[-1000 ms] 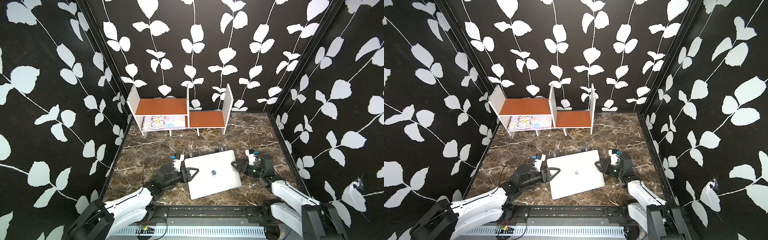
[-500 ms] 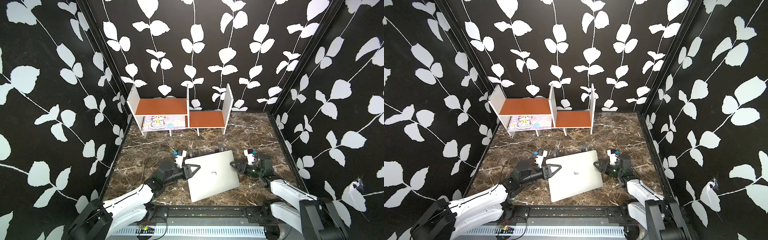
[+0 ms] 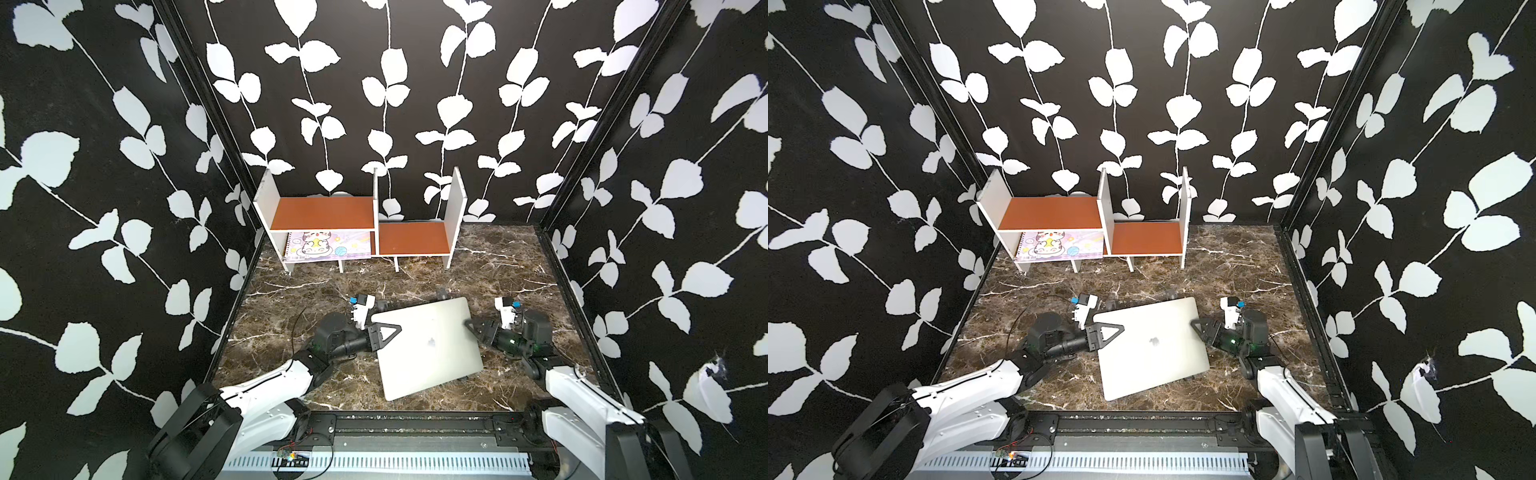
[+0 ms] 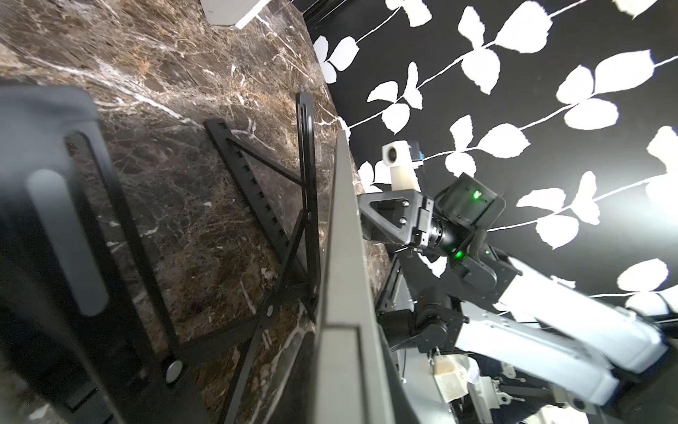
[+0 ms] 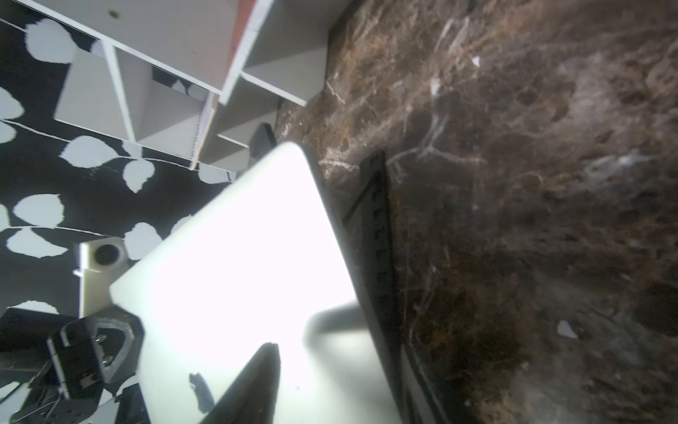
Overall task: Close the laptop lid and set it aside
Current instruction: Pick up the laptop from the computer stand.
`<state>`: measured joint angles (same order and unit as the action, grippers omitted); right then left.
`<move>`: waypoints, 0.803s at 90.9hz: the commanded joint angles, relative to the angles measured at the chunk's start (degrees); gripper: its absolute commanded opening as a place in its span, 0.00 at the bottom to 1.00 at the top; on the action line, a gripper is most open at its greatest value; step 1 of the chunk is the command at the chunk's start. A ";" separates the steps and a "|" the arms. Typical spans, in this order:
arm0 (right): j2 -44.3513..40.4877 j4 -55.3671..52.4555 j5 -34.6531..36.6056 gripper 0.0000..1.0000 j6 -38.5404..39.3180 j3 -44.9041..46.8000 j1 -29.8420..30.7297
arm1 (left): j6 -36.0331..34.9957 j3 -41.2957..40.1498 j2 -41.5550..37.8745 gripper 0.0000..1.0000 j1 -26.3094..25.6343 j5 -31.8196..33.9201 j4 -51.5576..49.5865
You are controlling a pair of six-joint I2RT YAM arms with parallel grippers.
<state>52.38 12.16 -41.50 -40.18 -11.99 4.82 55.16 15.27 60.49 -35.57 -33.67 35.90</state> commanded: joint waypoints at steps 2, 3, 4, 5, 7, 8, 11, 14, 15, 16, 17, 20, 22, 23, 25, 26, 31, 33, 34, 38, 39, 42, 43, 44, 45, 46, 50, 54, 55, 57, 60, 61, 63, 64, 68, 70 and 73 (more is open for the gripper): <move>-4.83 1.03 -4.41 0.59 -1.45 0.71 -2.34 | 3.61 4.38 -4.64 0.00 5.26 -8.28 9.58; -5.23 1.16 -4.62 0.59 -1.77 0.81 -2.57 | 3.76 4.49 -4.92 0.00 5.78 -8.93 9.61; -5.56 1.62 -4.94 0.60 -2.11 0.91 -2.82 | 3.92 4.54 -5.15 0.00 6.22 -9.51 9.62; -5.77 2.15 -5.41 0.61 -2.54 1.13 -3.03 | 4.00 4.66 -5.40 0.00 6.70 -10.07 9.58; -6.16 3.61 -6.22 0.61 -3.46 1.43 -3.29 | 4.30 4.87 -5.67 0.00 7.70 -11.15 9.59; -6.24 4.73 -6.53 0.62 -4.00 1.61 -3.40 | 4.41 5.00 -5.92 0.00 8.14 -11.72 9.61; -6.35 7.86 -8.42 0.63 -5.92 2.16 -3.57 | 4.73 5.35 -6.49 0.00 9.39 -13.42 9.63; -6.02 10.94 -10.00 0.64 -7.51 2.43 -3.59 | 5.10 5.60 -6.99 0.00 10.52 -15.02 9.87; -5.87 11.96 -10.53 0.65 -8.05 2.46 -3.59 | 5.25 5.63 -7.11 0.00 10.88 -15.50 10.14; -5.66 12.90 -11.02 0.65 -8.59 2.48 -3.59 | 5.37 5.73 -7.21 0.00 11.18 -15.92 10.32; -5.20 13.86 -11.52 0.65 -9.12 2.49 -3.59 | 5.60 5.78 -7.31 0.00 11.47 -16.44 10.59; -4.24 16.59 -13.10 0.65 -10.95 2.50 -3.59 | 6.44 5.89 -7.38 0.00 12.43 -17.71 11.76; -3.15 19.17 -14.08 0.65 -12.35 2.52 -3.59 | 7.15 5.97 -7.42 0.00 12.98 -18.44 12.80; -2.80 20.51 -14.64 0.66 -13.06 2.51 -3.59 | 7.55 5.99 -7.32 0.00 13.24 -18.84 13.45; -1.82 22.77 -15.52 0.66 -14.48 2.54 -3.59 | 8.40 5.89 -7.23 0.00 13.73 -19.40 14.41; -1.44 24.37 -16.06 0.66 -15.36 2.52 -3.59 | 8.92 5.90 -7.18 0.00 13.93 -19.63 15.18; 0.99 31.25 -18.36 0.65 -19.40 2.28 -3.51 | 11.12 5.86 -6.30 0.00 14.76 -20.76 19.36; 1.79 33.80 -19.08 0.65 -20.96 2.11 -3.39 | 12.17 5.97 -5.96 0.00 14.97 -21.09 20.67; 2.26 35.34 -19.51 0.66 -21.77 2.04 -3.32 | 12.61 5.94 -5.63 0.00 14.99 -21.22 21.43; 3.81 39.72 -20.59 0.65 -24.77 1.26 -3.17 | 14.52 6.10 -4.43 0.00 15.24 -21.88 24.83; 4.19 40.41 -20.88 0.65 -25.34 1.04 -3.11 | 14.93 6.14 -4.03 0.00 15.25 -22.05 25.67; 5.18 42.96 -21.53 0.65 -27.15 0.35 -2.90 | 16.76 6.24 -2.95 0.00 15.33 -22.60 28.38; 5.49 43.57 -21.70 0.65 -27.80 0.19 -2.89 | 17.28 6.34 -2.54 0.00 15.39 -22.77 29.06; 5.91 44.62 -21.74 0.65 -28.53 0.03 -2.93 | 17.98 6.44 -2.16 0.00 15.42 -22.94 30.07; 6.21 45.54 -21.81 0.65 -29.15 -0.15 -2.87 | 18.59 6.48 -1.79 0.00 15.48 -23.07 30.83; 6.62 46.48 -21.84 0.65 -29.99 -0.27 -2.74 | 19.16 6.55 -1.48 0.00 15.55 -23.22 32.10; 8.09 50.37 -21.94 0.65 -32.65 -0.95 -2.40 | 21.25 6.77 0.23 0.00 15.74 -23.75 35.75; 9.66 54.17 -22.15 0.64 -35.36 -1.75 -1.99 | 23.22 7.00 1.98 0.00 15.99 -24.34 38.99; 10.10 55.06 -22.14 0.64 -35.95 -1.96 -1.87 | 23.71 7.07 2.34 0.00 16.02 -24.52 39.47; 10.92 56.72 -22.18 0.63 -37.28 -2.42 -1.69 | 24.52 7.19 3.01 0.00 16.10 -24.78 40.49; 12.16 59.33 -22.38 0.62 -39.04 -3.20 -1.26 | 25.58 7.49 4.17 0.00 16.16 -25.29 42.44; 12.41 60.10 -22.39 0.61 -39.86 -3.52 -1.15 | 25.77 7.58 4.49 0.00 16.24 -25.47 42.87; 13.43 61.49 -22.44 0.58 -41.37 -4.02 -0.98 | 26.31 7.87 5.22 0.00 16.35 -25.92 43.60; 13.84 62.46 -22.51 0.57 -42.21 -4.23 -0.88 | 26.58 7.99 5.45 0.00 16.38 -26.09 43.88; 15.50 67.21 -22.57 0.55 -45.70 -5.52 -0.65 | 27.18 8.62 6.64 0.00 16.48 -26.83 44.45; 16.40 68.46 -22.91 0.52 -46.72 -6.43 -0.55 | 27.26 8.94 7.05 0.00 16.49 -27.27 44.46; 17.48 68.82 -23.56 0.49 -47.43 -7.81 -0.34 | 27.45 9.33 7.54 0.00 16.62 -27.85 44.51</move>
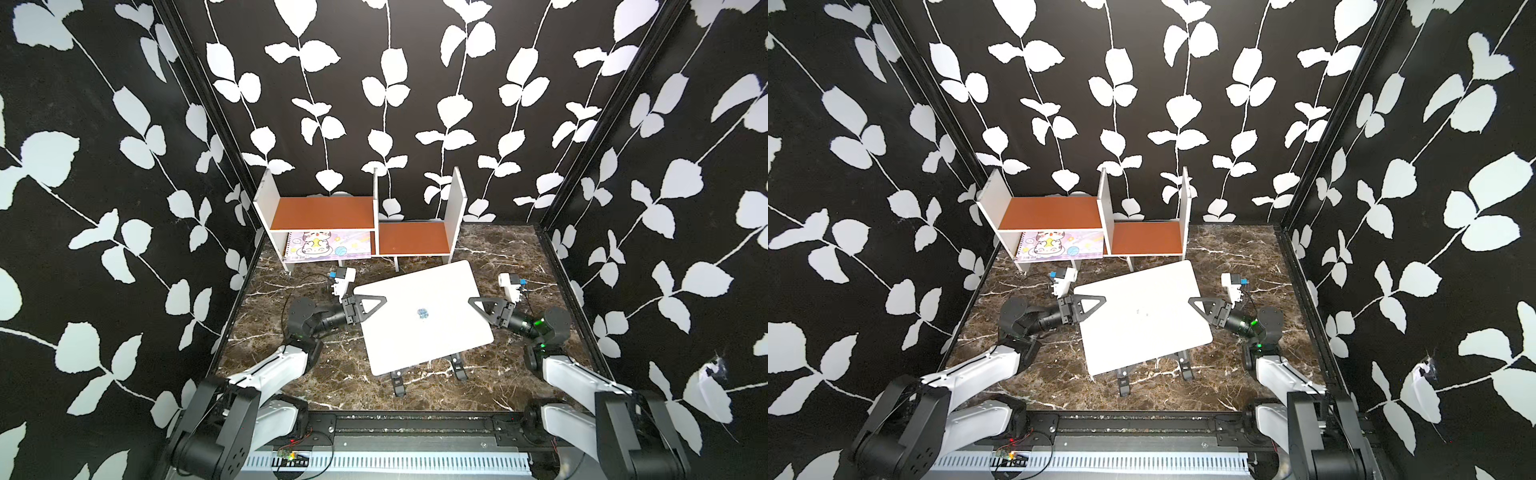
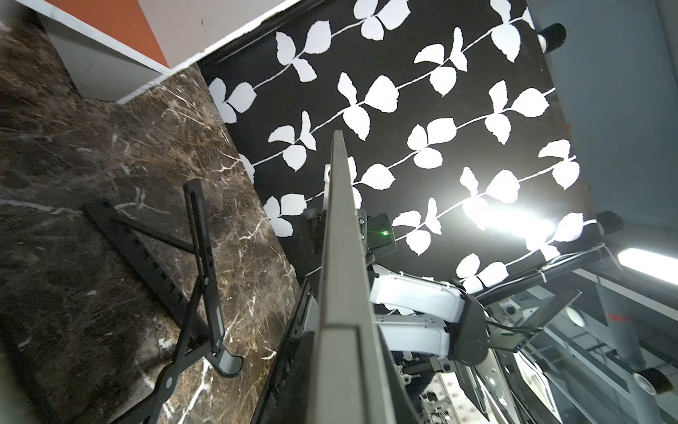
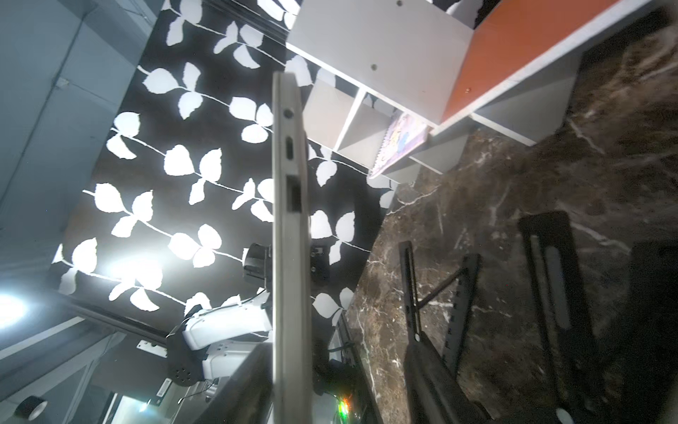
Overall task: Close the laptop lid and set it aside
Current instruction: Pick up the laptop from the computer stand.
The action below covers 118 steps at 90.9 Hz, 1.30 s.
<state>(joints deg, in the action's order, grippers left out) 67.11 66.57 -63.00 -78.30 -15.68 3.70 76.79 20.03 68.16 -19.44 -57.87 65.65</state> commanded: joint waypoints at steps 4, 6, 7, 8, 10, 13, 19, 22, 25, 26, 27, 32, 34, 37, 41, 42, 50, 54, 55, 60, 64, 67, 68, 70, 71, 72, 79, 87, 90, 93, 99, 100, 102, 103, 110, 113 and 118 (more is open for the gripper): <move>3.35 14.42 -2.20 0.46 -9.72 -5.53 0.93 | 6.16 5.30 0.27 0.00 0.73 -4.40 14.71; 3.46 14.46 -2.28 0.44 -9.86 -5.99 0.99 | 6.41 5.59 0.45 0.00 0.83 -4.81 14.69; 3.50 14.46 -2.29 0.44 -9.90 -6.23 0.97 | 6.47 5.79 0.51 0.00 0.95 -5.02 14.73; 3.57 14.47 -2.34 0.43 -10.01 -6.43 1.01 | 6.54 5.89 0.58 0.00 1.06 -5.22 14.71; 3.62 14.47 -2.44 0.42 -10.20 -6.88 0.97 | 6.66 6.14 0.64 0.00 1.27 -5.48 14.69; 3.64 14.47 -2.54 0.41 -10.33 -7.39 1.02 | 6.72 6.32 0.70 0.00 1.78 -5.76 14.51; 3.44 14.47 -2.74 0.40 -10.46 -7.92 1.11 | 6.14 6.71 1.02 0.00 2.47 -6.25 13.17; 3.46 14.47 -2.79 0.39 -10.39 -8.13 1.23 | 5.98 6.83 1.52 0.00 2.74 -6.35 12.63; 3.49 14.45 -2.82 0.38 -10.34 -8.40 1.48 | 5.99 7.01 1.89 0.00 2.79 -6.59 12.46; 3.56 14.41 -2.87 0.38 -10.31 -8.44 1.61 | 6.08 7.03 2.11 0.00 2.76 -6.66 12.47; 3.60 14.44 -2.94 0.38 -10.30 -8.51 1.63 | 6.08 7.08 2.35 0.00 2.75 -6.74 12.52; 3.83 14.47 -2.99 0.36 -10.09 -8.74 2.24 | 6.69 7.29 3.31 0.00 2.83 -6.95 13.22; 3.88 14.47 -3.09 0.35 -9.98 -8.79 2.57 | 6.94 7.34 3.63 0.00 2.79 -6.98 13.64; 4.02 14.46 -3.16 0.34 -9.98 -8.99 2.95 | 7.15 7.37 4.05 0.00 2.87 -7.06 13.96; 4.15 14.47 -3.18 0.32 -9.87 -9.08 3.42 | 7.25 7.58 4.60 0.00 2.91 -7.02 13.95; 4.16 14.47 -3.18 0.32 -9.86 -9.05 3.51 | 7.19 7.61 4.70 0.00 2.91 -7.05 13.88; 4.03 14.47 -3.31 0.27 -9.69 -9.08 4.39 | 6.82 7.73 5.61 0.00 2.91 -7.00 13.00; 3.97 14.47 -3.35 0.24 -9.65 -9.06 4.84 | 6.88 7.67 5.93 0.00 2.92 -6.98 12.99; 3.89 14.47 -3.35 0.23 -9.57 -9.04 4.87 | 6.92 7.66 5.98 0.00 2.92 -6.94 13.04; 3.88 14.46 -3.27 0.17 -9.51 -9.02 5.35 | 6.88 7.62 6.31 0.00 2.90 -6.84 13.03; 3.85 14.47 -3.27 0.10 -9.57 -8.95 5.50 | 6.80 7.60 6.41 0.00 2.92 -6.76 12.99; 3.82 14.43 -3.27 0.04 -9.63 -8.86 5.72 | 6.83 7.59 6.45 0.00 2.96 -6.62 12.95; 3.82 14.45 -3.22 0.02 -9.70 -8.85 5.75 | 6.81 7.58 6.46 0.00 2.94 -6.54 12.89; 3.73 14.46 -3.10 0.00 -9.75 -8.67 5.76 | 6.75 7.53 6.48 0.00 2.92 -6.44 12.79; 3.64 14.47 -3.01 0.00 -9.84 -8.53 5.77 | 6.77 7.55 6.42 0.00 2.92 -6.37 12.68; 3.55 14.47 -2.87 0.00 -9.89 -8.42 5.78 | 6.78 7.56 6.40 0.00 2.96 -6.24 12.63; 2.23 14.31 -1.47 0.00 -10.52 -7.32 5.62 | 6.38 6.78 5.64 0.22 3.46 -4.78 11.82; 0.07 14.29 0.45 0.00 -11.34 -5.64 4.69 | 3.53 4.67 2.21 0.46 5.88 -1.48 7.15; -0.93 14.29 1.31 0.00 -11.76 -4.92 4.08 | 1.81 3.61 0.39 0.51 7.06 0.00 4.37; -1.89 14.28 2.11 0.00 -12.30 -4.25 3.42 | 0.05 2.56 -2.17 0.56 8.52 1.82 0.76; -4.26 14.29 4.12 0.00 -13.89 -2.88 2.10 | -3.39 0.20 -7.86 0.64 11.25 6.28 -6.50; -4.61 14.29 4.51 0.00 -14.20 -2.65 1.92 | -4.02 -0.16 -9.09 0.65 11.61 7.07 -7.69; -5.19 14.29 5.27 0.00 -14.81 -2.26 1.61 | -4.92 -0.96 -11.18 0.68 12.28 8.91 -9.76; -5.65 14.29 5.66 0.00 -15.14 -2.08 1.42 | -5.35 -1.35 -11.94 0.68 12.56 9.75 -10.59; -8.58 14.29 8.13 0.00 -17.19 -1.04 1.11 | -7.67 -3.99 -19.25 0.72 13.61 15.84 -16.75; -9.71 14.25 9.50 0.00 -18.10 -0.76 0.98 | -8.52 -4.97 -22.58 0.75 13.61 18.51 -18.64; -11.65 14.25 11.24 0.00 -19.49 -0.31 1.03 | -8.77 -6.52 -28.63 0.79 13.66 22.19 -22.30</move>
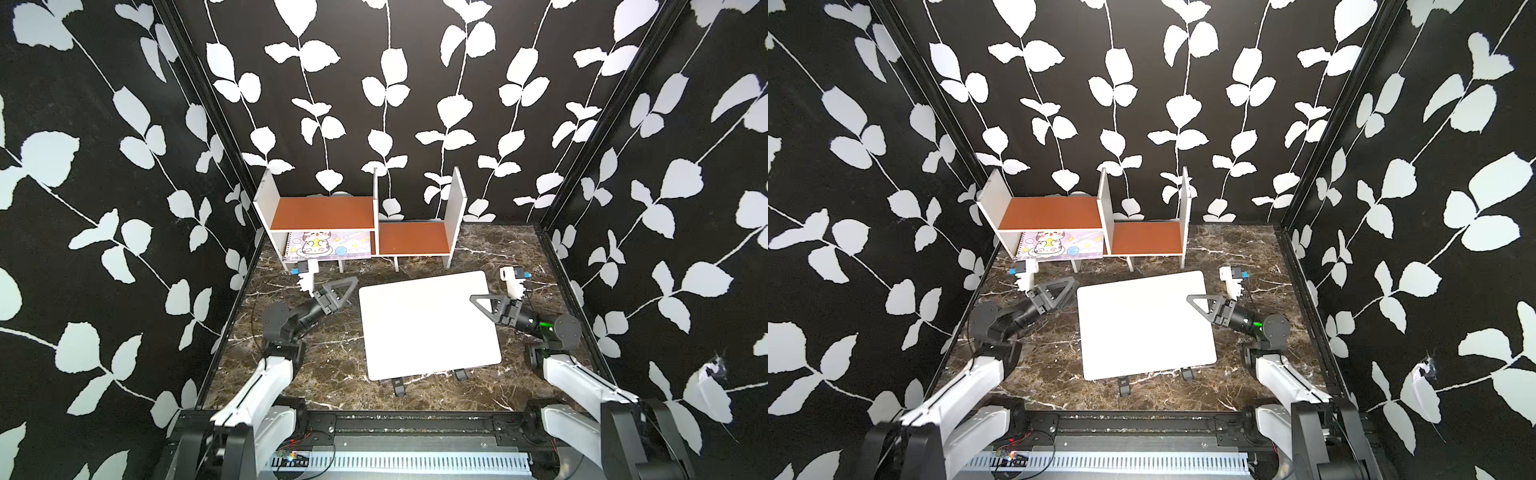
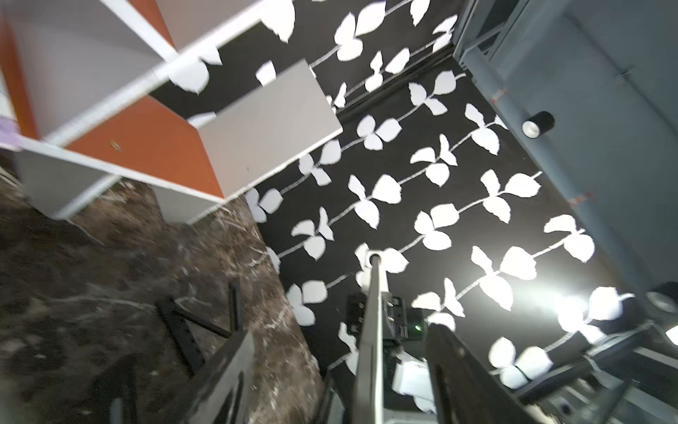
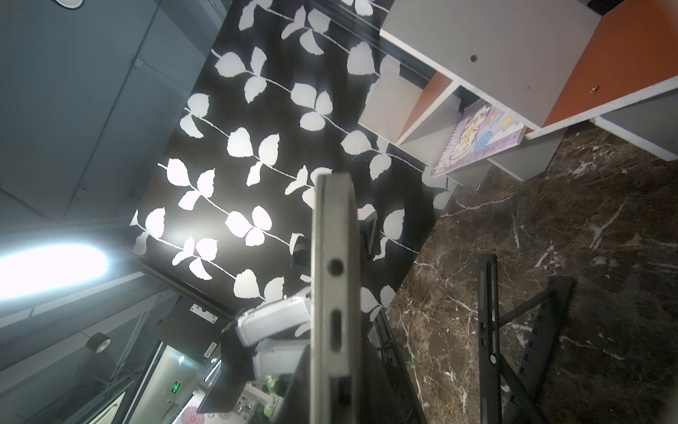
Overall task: Close the laptop lid and set it aside
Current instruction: Pick up the laptop from the computer stand.
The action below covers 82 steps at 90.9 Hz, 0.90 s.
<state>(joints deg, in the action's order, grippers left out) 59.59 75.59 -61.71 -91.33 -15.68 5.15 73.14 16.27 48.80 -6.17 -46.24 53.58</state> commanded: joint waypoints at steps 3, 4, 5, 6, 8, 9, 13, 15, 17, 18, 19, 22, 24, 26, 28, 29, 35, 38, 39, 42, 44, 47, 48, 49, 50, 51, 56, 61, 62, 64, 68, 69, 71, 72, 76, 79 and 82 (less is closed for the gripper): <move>-5.23 5.26 11.34 0.00 -7.32 -0.07 -0.48 | -4.60 -3.72 -12.10 0.81 0.39 13.09 -11.35; -5.65 5.22 11.79 0.00 -7.61 0.03 -0.53 | -4.38 -4.06 -13.44 0.82 0.38 13.76 -11.59; -5.99 5.24 12.40 0.00 -7.89 0.12 -0.55 | -4.13 -4.37 -14.60 0.82 0.38 14.40 -11.71; -6.25 5.26 12.93 0.00 -8.16 0.17 -0.56 | -3.92 -4.65 -15.39 0.83 0.42 14.89 -11.77; -7.01 5.26 13.72 0.00 -8.64 0.25 -0.57 | -3.21 -5.24 -17.62 0.84 0.41 15.66 -11.69; -7.24 5.27 14.21 0.00 -8.93 0.32 -0.58 | -2.93 -5.44 -18.57 0.85 0.39 15.96 -11.58; -8.37 5.20 16.35 0.00 -9.76 0.43 -0.58 | -1.16 -6.43 -22.35 0.90 0.37 16.83 -10.60; -8.84 5.23 17.48 0.00 -10.21 0.51 -0.58 | -0.37 -6.74 -24.03 0.92 0.37 16.89 -9.94; -9.20 5.26 18.68 0.00 -10.52 0.49 -0.58 | 0.66 -6.92 -25.62 0.94 0.37 16.91 -9.16; -9.48 5.26 19.19 0.00 -10.75 0.48 -0.58 | 1.11 -7.03 -26.27 0.94 0.42 16.85 -8.61; -9.66 5.26 19.80 0.00 -10.95 0.48 -0.58 | 1.51 -7.17 -27.12 0.95 0.31 16.82 -7.98; -10.24 5.33 21.36 0.00 -11.44 0.43 -0.58 | 2.74 -7.50 -29.14 0.95 0.37 16.86 -5.77; -10.56 5.35 22.45 0.00 -11.84 0.33 -0.58 | 3.66 -7.73 -30.44 0.96 0.37 16.94 -4.45; -10.86 5.35 23.46 0.00 -12.18 0.09 -0.58 | 4.64 -7.92 -31.55 0.97 0.46 17.18 -3.57; -11.11 5.35 24.36 0.00 -12.42 -0.12 -0.58 | 5.41 -7.99 -32.86 0.98 0.37 17.38 -3.11; -11.31 5.35 24.93 0.00 -12.49 -0.22 -0.58 | 5.68 -8.04 -33.45 0.98 0.33 17.44 -2.95; -12.18 5.41 27.90 0.00 -13.16 -1.07 -0.58 | 6.88 -8.10 -36.52 0.98 0.28 18.22 -3.01; -12.41 5.44 29.06 0.00 -13.37 -1.77 -0.53 | 7.09 -8.00 -37.69 0.98 0.21 18.61 -3.41; -12.45 5.44 29.39 0.00 -13.40 -2.01 -0.56 | 7.10 -8.01 -37.97 0.99 0.16 18.76 -3.63; -12.70 5.49 30.65 0.00 -13.43 -2.66 -0.54 | 7.11 -7.90 -39.11 0.98 0.03 19.33 -4.21; -12.85 5.45 31.31 0.00 -13.48 -3.10 -0.50 | 7.06 -7.92 -39.87 0.98 -0.02 19.73 -4.85; -12.98 5.42 32.86 0.00 -13.36 -3.72 -0.35 | 6.91 -7.80 -40.66 0.99 -0.14 20.32 -5.22; -13.00 5.39 33.18 0.00 -13.31 -3.99 -0.29 | 6.83 -7.82 -40.86 0.98 -0.19 20.58 -5.32; -13.00 5.37 33.65 0.00 -13.29 -4.22 -0.30 | 6.74 -7.78 -41.05 0.98 -0.26 20.80 -5.37; -13.01 5.41 33.88 0.00 -13.23 -4.42 -0.22 | 6.66 -7.72 -41.23 0.98 -0.34 20.95 -5.39; -13.01 5.38 34.35 0.00 -13.20 -4.65 -0.18 | 6.57 -7.65 -41.32 0.98 -0.38 21.16 -5.49; -13.02 5.41 36.05 0.00 -12.98 -5.73 0.28 | 6.21 -7.26 -41.73 0.98 -0.69 22.04 -5.49; -12.95 5.36 38.08 0.00 -12.40 -6.47 0.92 | 5.70 -6.62 -41.72 0.98 -1.20 22.75 -5.86; -12.94 5.40 38.43 0.00 -12.26 -6.60 1.09 | 5.56 -6.53 -41.70 0.98 -1.33 22.94 -5.95; -12.93 5.37 39.08 0.00 -11.82 -6.83 1.44 | 5.16 -6.10 -41.57 0.98 -1.59 23.21 -6.08; -13.03 5.14 40.19 0.00 -11.12 -7.32 2.04 | 4.32 -5.42 -41.15 0.97 -2.28 23.71 -6.66; -13.06 4.98 40.49 0.00 -10.91 -7.46 2.22 | 4.08 -5.26 -41.02 0.97 -2.49 23.90 -6.92; -13.02 4.67 40.98 0.00 -10.34 -7.73 2.56 | 3.64 -4.89 -40.70 0.97 -2.93 24.13 -7.29; -13.02 4.48 41.11 0.00 -10.13 -7.89 2.75 | 3.31 -4.78 -40.57 0.97 -3.26 24.29 -7.41; -12.88 4.10 42.17 0.00 -9.12 -8.35 3.54 | 2.09 -4.24 -39.56 0.97 -4.68 25.07 -7.68; -12.72 3.82 42.86 0.00 -8.23 -8.78 4.41 | 0.77 -3.94 -38.53 0.97 -6.30 25.71 -7.62; -12.24 3.64 43.17 0.00 -7.39 -9.40 5.24 | -0.68 -3.59 -37.26 0.96 -8.09 26.54 -7.54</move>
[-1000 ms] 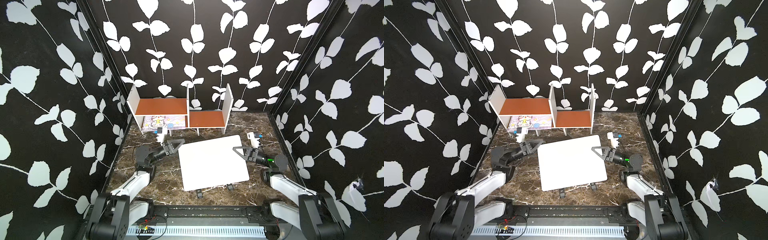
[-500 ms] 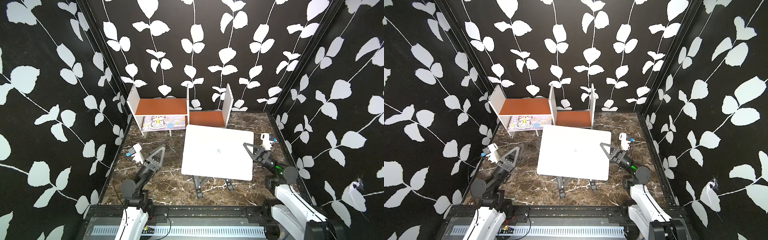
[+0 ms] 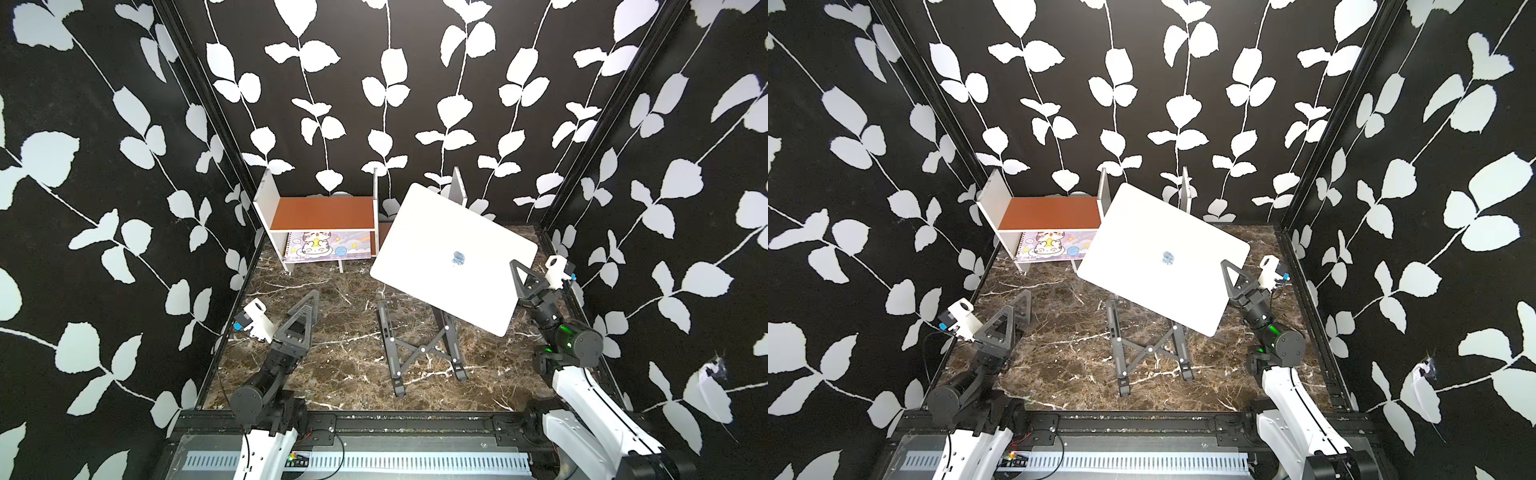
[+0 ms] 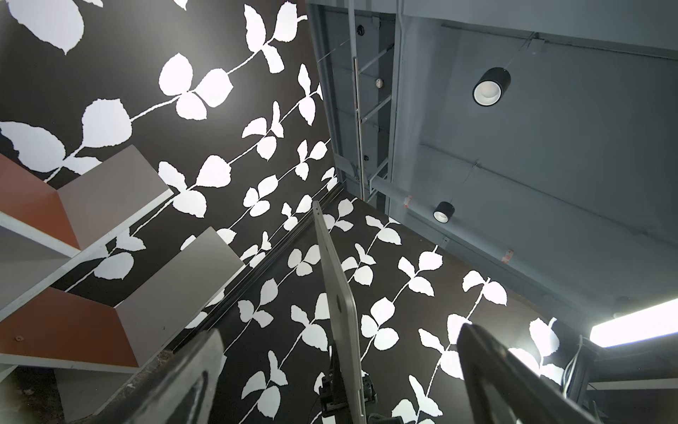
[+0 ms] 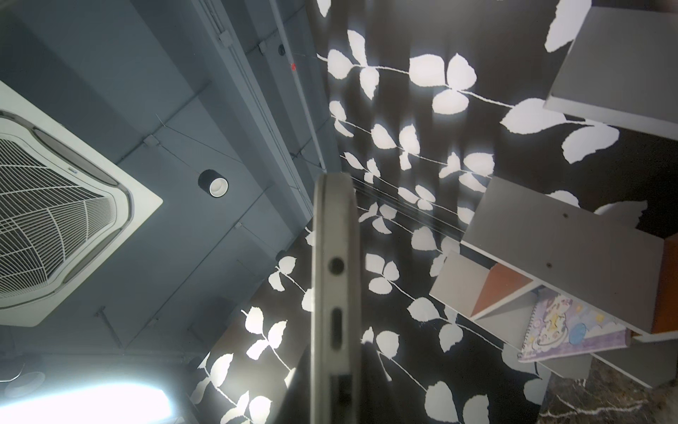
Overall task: Close the laptop lid and set it aside
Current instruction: Pick up the laptop from the computer stand.
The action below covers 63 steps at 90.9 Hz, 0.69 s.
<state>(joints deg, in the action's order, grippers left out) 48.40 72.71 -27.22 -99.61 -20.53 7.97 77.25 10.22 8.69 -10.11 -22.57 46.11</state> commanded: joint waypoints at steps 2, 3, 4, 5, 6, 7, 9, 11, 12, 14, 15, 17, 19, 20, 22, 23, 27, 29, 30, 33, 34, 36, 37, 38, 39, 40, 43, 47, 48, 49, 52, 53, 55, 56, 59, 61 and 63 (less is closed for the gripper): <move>-0.57 6.47 8.88 0.00 1.48 -5.12 2.89 | -5.81 2.75 3.71 0.96 -5.58 3.36 0.19; -0.36 6.48 9.00 0.00 1.72 -5.34 3.40 | -6.24 2.81 4.23 0.96 -6.35 3.65 0.33; -0.12 6.48 9.10 0.00 2.02 -5.59 3.73 | -7.03 2.89 4.76 0.96 -7.35 3.97 0.71; 0.17 6.44 9.33 0.00 2.39 -5.80 4.17 | -7.60 2.97 5.37 0.96 -8.24 4.35 0.99; 0.36 6.50 9.62 0.00 2.75 -5.99 4.38 | -8.37 3.06 5.99 0.96 -9.13 4.71 1.35; 0.63 6.54 9.85 0.00 3.02 -6.22 4.89 | -8.97 3.10 6.82 0.96 -10.01 5.07 1.83; 0.99 6.56 10.22 0.00 3.79 -6.65 5.53 | -10.35 3.20 8.26 0.96 -12.08 5.95 2.73; 1.65 6.52 10.71 0.00 4.53 -7.05 6.37 | -11.84 3.29 9.99 0.95 -14.27 6.90 4.07; 1.94 6.50 10.88 0.00 4.88 -7.23 6.94 | -12.64 3.35 10.71 0.95 -15.48 7.53 4.82; 2.52 6.47 11.36 0.00 5.57 -7.72 7.80 | -13.99 3.50 12.82 0.95 -17.93 8.77 6.15; 2.73 6.52 11.60 0.00 5.92 -7.92 8.09 | -15.08 3.58 13.93 0.95 -19.25 9.43 6.96; 3.40 6.60 12.16 0.00 6.67 -8.35 8.81 | -17.00 3.76 15.91 0.94 -21.93 10.84 8.93; 3.95 6.86 12.65 0.00 7.34 -8.77 9.43 | -19.01 3.80 18.18 0.94 -24.62 12.43 10.92; 4.27 7.02 12.86 0.00 7.73 -8.93 9.70 | -20.05 3.87 18.72 0.93 -25.98 13.41 11.85; 4.76 7.30 13.50 0.00 8.29 -9.22 10.16 | -21.91 3.98 20.71 0.93 -28.51 15.29 14.15; 5.07 7.42 13.77 0.00 8.47 -9.42 10.33 | -22.82 4.04 21.65 0.93 -30.16 16.16 14.96; 6.10 7.61 14.32 0.00 9.13 -10.08 10.68 | -26.37 4.31 25.92 0.91 -34.98 19.79 19.40; 6.49 7.62 14.57 0.00 9.47 -10.41 10.85 | -28.01 4.44 28.22 0.90 -36.61 21.30 21.51; 6.68 7.62 14.70 0.00 9.54 -10.58 10.98 | -28.77 4.50 29.32 0.90 -37.33 22.07 22.73; 7.30 7.62 15.11 0.00 9.92 -11.03 11.29 | -30.51 4.88 32.42 0.87 -39.34 23.87 26.15; 7.44 7.62 15.23 0.00 10.12 -11.16 11.37 | -31.07 5.02 33.44 0.86 -39.97 24.40 27.29; 7.83 7.58 15.41 0.00 10.31 -11.43 11.68 | -31.72 5.41 35.46 0.85 -40.89 25.33 29.46; 8.06 7.56 15.56 0.00 10.49 -11.53 11.83 | -32.03 5.60 36.41 0.84 -41.27 25.75 30.66; 8.26 7.55 15.68 0.00 10.58 -11.63 11.95 | -32.27 5.77 37.59 0.83 -41.60 26.05 31.78; 8.41 7.54 15.78 0.00 10.67 -11.72 12.10 | -32.48 5.95 38.45 0.83 -41.89 26.29 32.96; 8.57 7.54 15.97 0.00 10.71 -11.81 12.17 | -32.46 6.26 39.18 0.82 -42.13 26.45 33.55; 9.08 7.61 16.33 0.00 11.09 -12.07 12.55 | -32.11 7.50 41.49 0.80 -42.51 27.11 34.06; 9.59 7.77 16.93 0.00 11.38 -12.28 13.03 | -32.90 9.12 43.45 0.80 -43.22 27.91 34.21; 9.77 7.92 17.16 0.00 11.46 -12.35 13.12 | -33.10 9.47 43.88 0.80 -43.45 28.18 34.22; 9.95 8.03 17.31 0.00 11.64 -12.34 13.26 | -33.43 9.86 44.54 0.80 -43.65 28.50 34.18; 10.41 8.29 17.73 0.00 11.71 -12.46 13.48 | -34.27 10.99 45.73 0.80 -44.20 29.57 34.22; 10.49 8.31 17.95 0.00 11.76 -12.49 13.57 | -34.53 11.37 46.16 0.80 -44.38 29.89 34.22; 10.68 8.32 18.25 0.00 12.00 -12.64 13.79 | -35.39 12.01 46.66 0.80 -44.67 30.40 34.22; 10.76 8.33 18.38 0.00 12.08 -12.71 13.85 | -35.76 12.28 46.94 0.80 -44.79 30.66 34.22; 10.94 8.29 18.90 0.00 12.46 -12.77 14.07 | -36.58 13.30 47.67 0.80 -45.08 31.50 34.21; 10.99 8.28 19.45 0.00 12.74 -12.82 14.26 | -36.87 13.94 48.25 0.79 -45.26 32.01 34.22; 11.05 8.31 19.90 0.00 13.05 -12.85 14.51 | -37.17 14.50 48.68 0.79 -45.39 32.51 34.22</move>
<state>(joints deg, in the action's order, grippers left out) 60.77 69.80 -13.98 -86.65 -29.10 21.21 45.28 20.80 56.12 -54.41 4.75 74.00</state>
